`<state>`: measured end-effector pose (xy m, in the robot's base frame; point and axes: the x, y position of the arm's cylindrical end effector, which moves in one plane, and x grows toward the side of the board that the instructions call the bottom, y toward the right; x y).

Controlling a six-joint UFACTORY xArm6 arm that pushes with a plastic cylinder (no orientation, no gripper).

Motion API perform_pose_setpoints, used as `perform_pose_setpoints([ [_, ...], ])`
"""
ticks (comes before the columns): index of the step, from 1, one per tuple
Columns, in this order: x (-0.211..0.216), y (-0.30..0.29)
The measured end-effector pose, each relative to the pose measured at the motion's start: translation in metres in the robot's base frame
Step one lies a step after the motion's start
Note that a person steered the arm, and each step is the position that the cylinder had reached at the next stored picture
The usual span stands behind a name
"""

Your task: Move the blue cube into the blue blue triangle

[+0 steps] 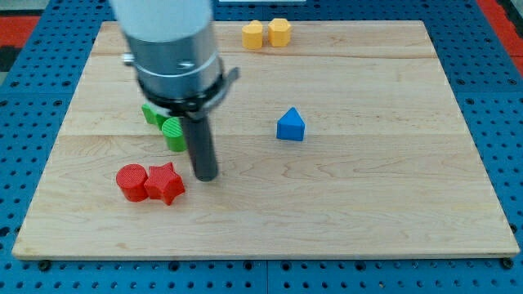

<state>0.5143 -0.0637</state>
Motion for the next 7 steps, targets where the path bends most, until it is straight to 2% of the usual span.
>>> perform_pose_setpoints([
  [2, 0.014, -0.044],
  [3, 0.010, -0.045],
  [4, -0.027, -0.031],
  [5, -0.085, -0.002],
  [7, -0.080, -0.075],
])
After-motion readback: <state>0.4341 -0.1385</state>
